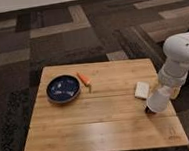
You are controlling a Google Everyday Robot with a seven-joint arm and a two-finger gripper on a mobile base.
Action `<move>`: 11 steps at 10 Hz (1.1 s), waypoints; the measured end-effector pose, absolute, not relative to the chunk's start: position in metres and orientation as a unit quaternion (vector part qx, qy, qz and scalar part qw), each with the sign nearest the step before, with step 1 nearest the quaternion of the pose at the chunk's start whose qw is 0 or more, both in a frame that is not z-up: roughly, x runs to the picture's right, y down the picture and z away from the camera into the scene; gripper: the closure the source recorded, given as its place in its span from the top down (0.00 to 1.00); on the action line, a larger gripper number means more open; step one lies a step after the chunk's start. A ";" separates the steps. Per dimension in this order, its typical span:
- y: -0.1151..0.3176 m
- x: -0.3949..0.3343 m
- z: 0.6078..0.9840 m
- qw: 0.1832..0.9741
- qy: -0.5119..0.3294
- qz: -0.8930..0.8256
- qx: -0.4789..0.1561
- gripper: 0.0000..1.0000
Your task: Place the ceramic cup over the eraser
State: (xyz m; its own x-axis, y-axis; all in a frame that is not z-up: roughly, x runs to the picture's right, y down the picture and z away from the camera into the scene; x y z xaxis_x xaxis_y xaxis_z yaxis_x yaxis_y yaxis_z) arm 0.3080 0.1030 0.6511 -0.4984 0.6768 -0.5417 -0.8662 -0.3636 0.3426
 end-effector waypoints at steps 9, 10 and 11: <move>0.123 0.304 0.687 0.494 0.295 0.800 -0.171 0.00; 0.126 0.305 0.690 0.496 0.296 0.798 -0.170 0.00; 0.130 0.305 0.693 0.501 0.297 0.795 -0.170 0.00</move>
